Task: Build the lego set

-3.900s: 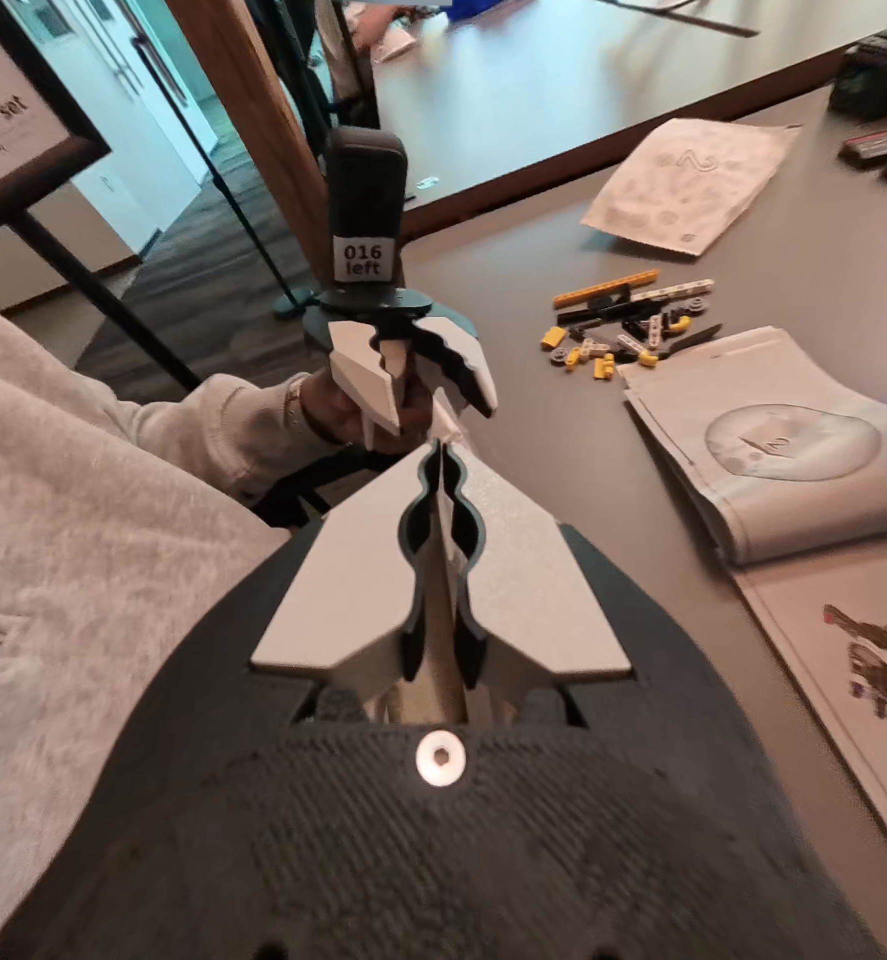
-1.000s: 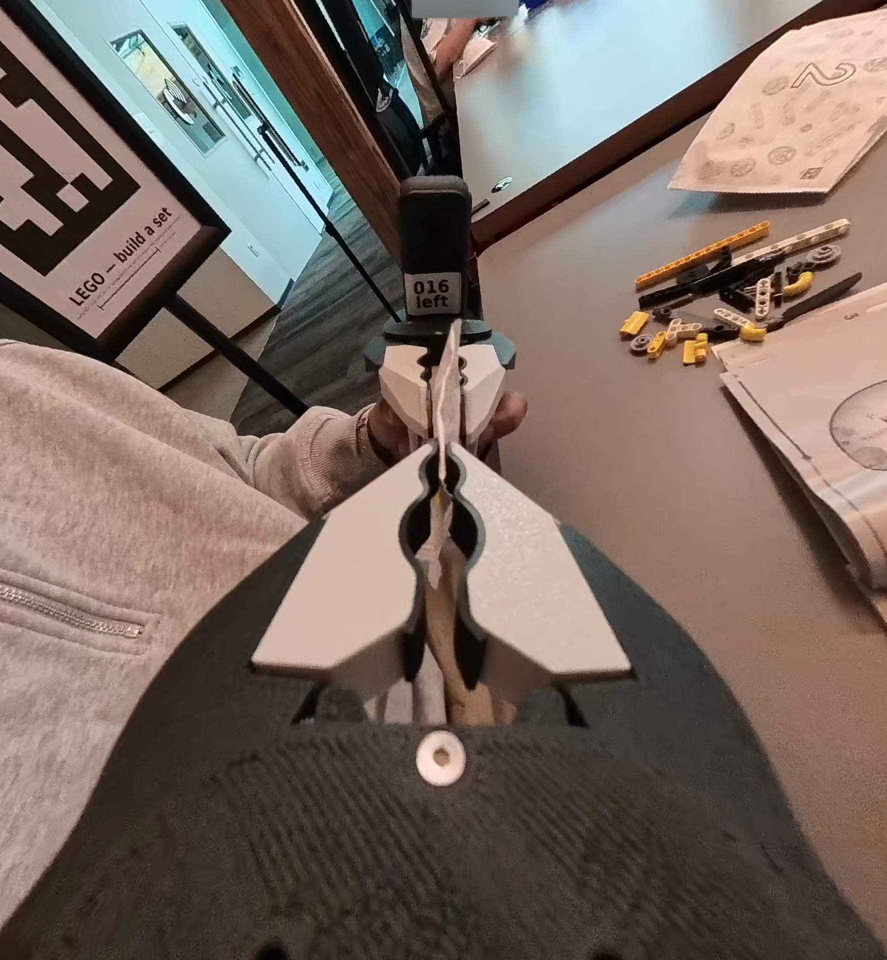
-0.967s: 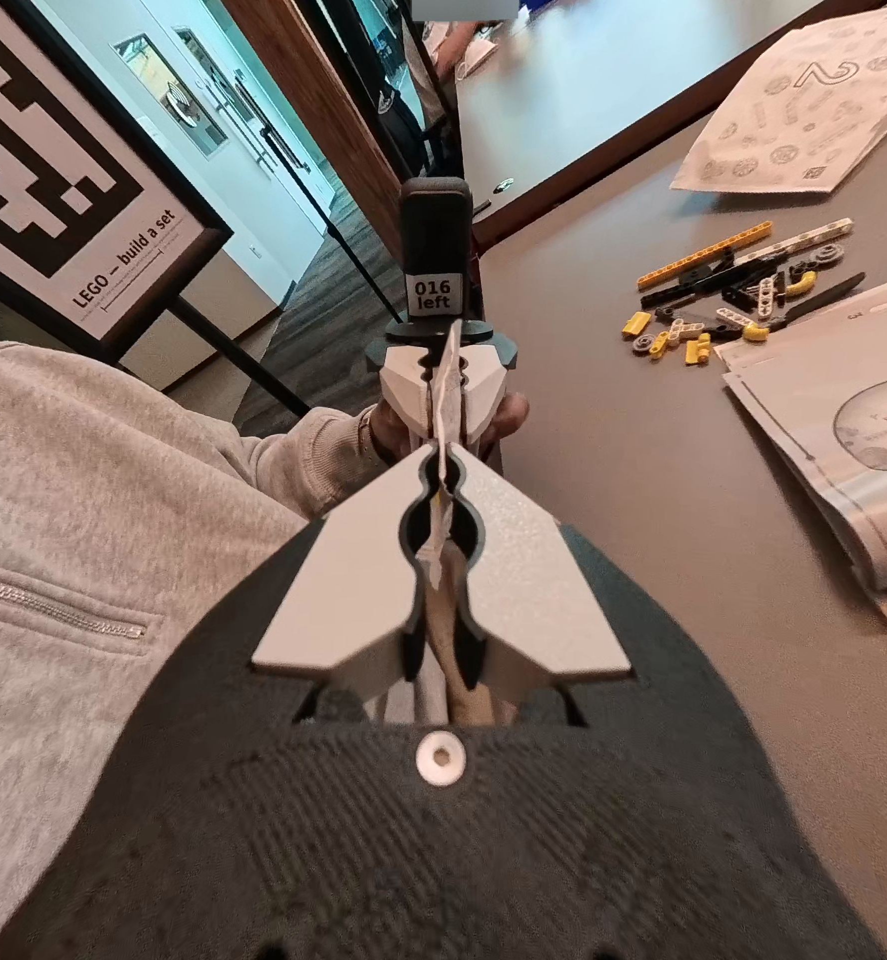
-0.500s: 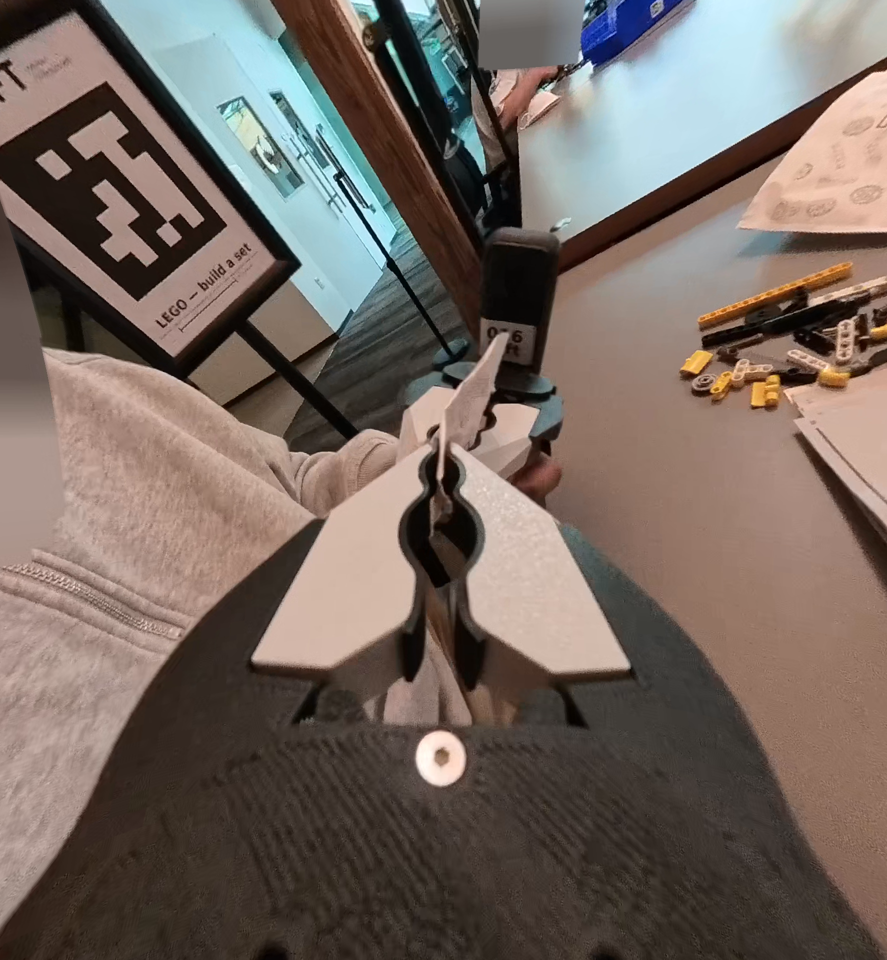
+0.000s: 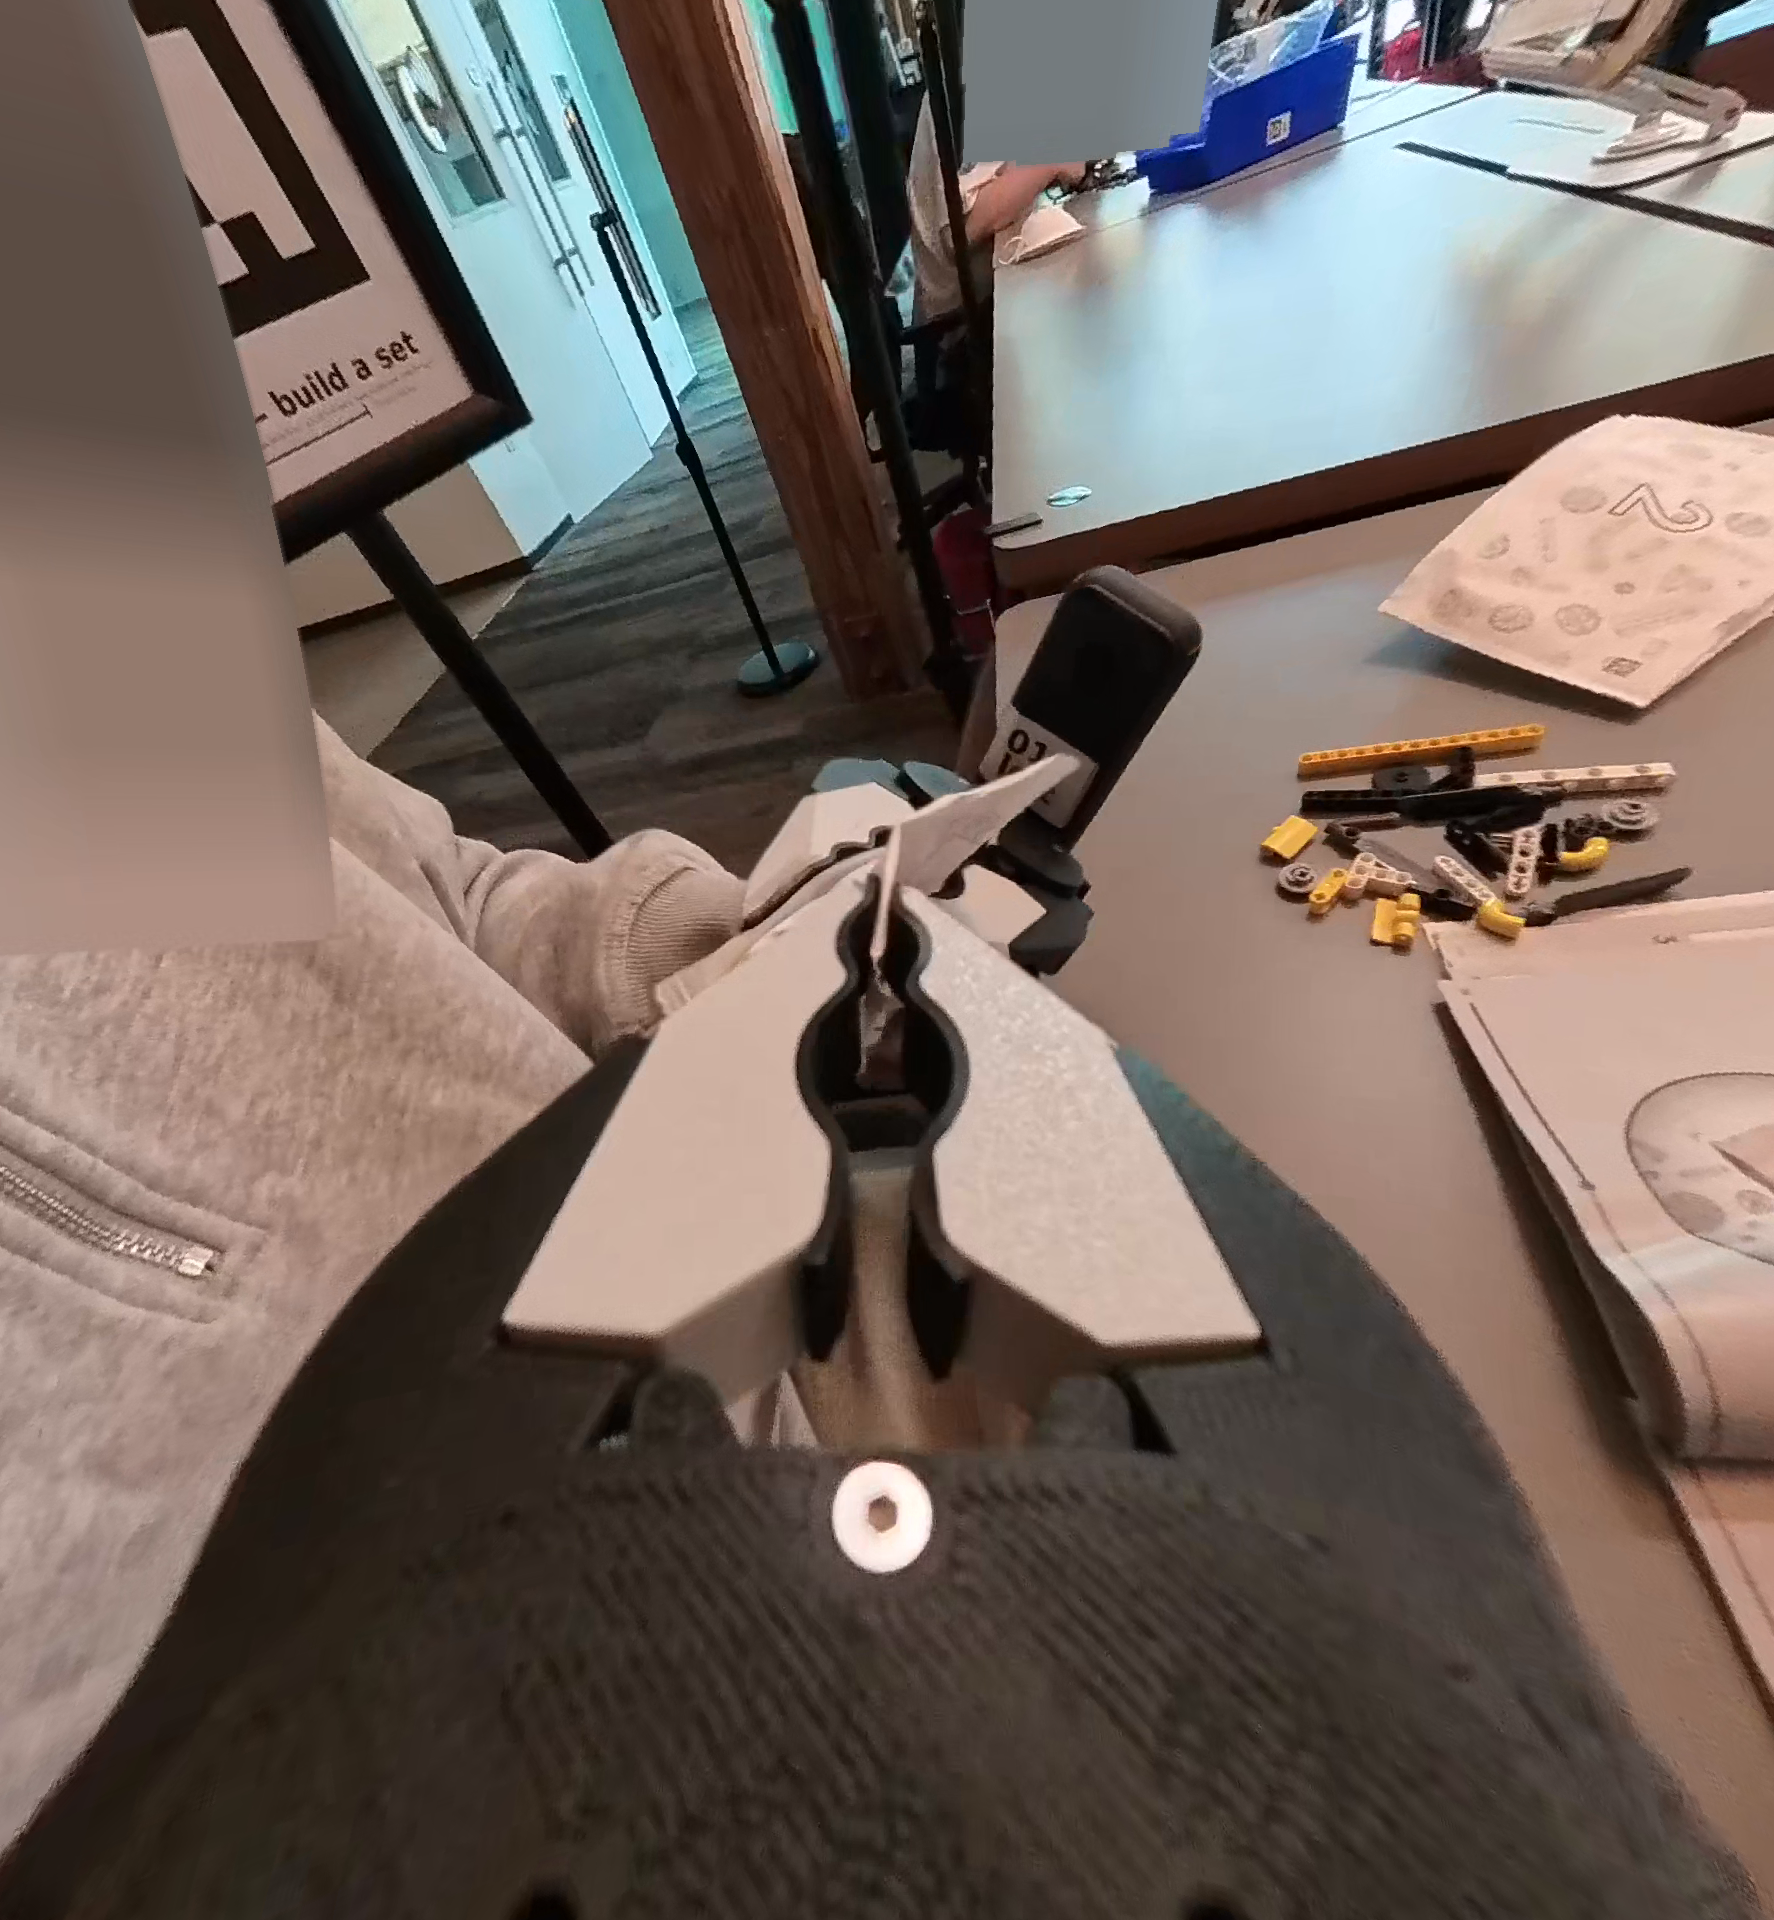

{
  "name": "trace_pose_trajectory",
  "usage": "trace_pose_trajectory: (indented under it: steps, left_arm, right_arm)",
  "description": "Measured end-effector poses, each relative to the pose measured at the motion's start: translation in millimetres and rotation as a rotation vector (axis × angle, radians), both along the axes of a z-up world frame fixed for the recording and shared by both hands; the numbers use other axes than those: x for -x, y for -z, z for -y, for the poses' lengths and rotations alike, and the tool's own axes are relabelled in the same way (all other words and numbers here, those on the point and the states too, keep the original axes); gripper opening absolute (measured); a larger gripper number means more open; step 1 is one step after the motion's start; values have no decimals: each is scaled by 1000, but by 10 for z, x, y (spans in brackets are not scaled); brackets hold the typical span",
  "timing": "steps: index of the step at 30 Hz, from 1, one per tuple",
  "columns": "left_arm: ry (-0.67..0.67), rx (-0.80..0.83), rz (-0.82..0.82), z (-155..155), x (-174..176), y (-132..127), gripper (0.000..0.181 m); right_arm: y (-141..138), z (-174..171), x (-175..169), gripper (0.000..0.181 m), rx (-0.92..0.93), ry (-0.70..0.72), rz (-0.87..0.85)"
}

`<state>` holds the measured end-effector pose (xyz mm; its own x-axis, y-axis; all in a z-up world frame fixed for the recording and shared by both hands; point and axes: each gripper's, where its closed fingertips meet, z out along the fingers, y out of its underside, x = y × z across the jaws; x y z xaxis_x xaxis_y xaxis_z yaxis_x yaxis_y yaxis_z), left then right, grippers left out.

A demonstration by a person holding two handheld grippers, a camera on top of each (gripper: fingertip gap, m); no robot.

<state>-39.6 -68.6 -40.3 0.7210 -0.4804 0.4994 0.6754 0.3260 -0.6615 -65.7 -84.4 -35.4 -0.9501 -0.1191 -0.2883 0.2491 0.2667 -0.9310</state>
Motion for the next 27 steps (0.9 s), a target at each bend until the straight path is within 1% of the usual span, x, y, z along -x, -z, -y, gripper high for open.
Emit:
trace_pose_trajectory:
  steps: [2, 5, 6, 8, 10, 12, 14, 15, 18, 19, 22, 24, 25, 26, 27]
  left_arm:
    - [-5, -4, -10, 18, -5, -3, 15]
    - [-39, 0, -13, 41, 37, -5, 14]
    - [-71, 16, -2, 42, 88, 9, 20]
    - [-204, 42, 31, 84, 263, 43, 32]
    - [-358, 54, 86, 217, 496, 80, 46]
    - [-528, 111, 102, 349, 701, 138, 61]
    - [-696, 208, 22, 385, 770, 155, 77]
    - [-769, 283, -37, 347, 784, 177, 84]
    - [-912, 563, -220, 94, 816, 379, 99]
    - [-945, 633, -265, 14, 826, 445, 103]
    - [-1061, 798, -361, -103, 890, 580, 108]
    - [-1156, 918, -451, -88, 941, 649, 109]
    - [-1209, 966, -495, -59, 964, 671, 105]
    - [-1257, 1000, -538, -28, 975, 685, 94]
    - [-1301, 1019, -583, 5, 978, 685, 75]
  right_arm:
    - [-1, 21, 1, 0, -6, 19, -29]
    - [-7, 51, 41, 0, -19, 88, -97]
    - [1, 53, 79, 0, -30, 123, -105]
    - [-11, 30, 201, 0, -17, 203, -77]
    - [-20, -32, 348, 0, -2, 279, -25]
    - [33, -104, 515, 0, -17, 373, -4]
    - [138, -165, 671, 0, -55, 468, -10]
    - [190, -190, 742, 0, -70, 514, -11]
    - [318, -197, 834, 0, -100, 586, 35]
    - [344, -188, 843, 0, -102, 598, 56]
    - [395, -165, 867, 0, -110, 642, 84]
    - [412, -128, 843, 0, -111, 646, 102]
    - [419, -99, 813, 0, -111, 633, 117]
    - [420, -70, 780, 0, -107, 615, 139]
    - [413, -50, 755, 0, -99, 598, 163]
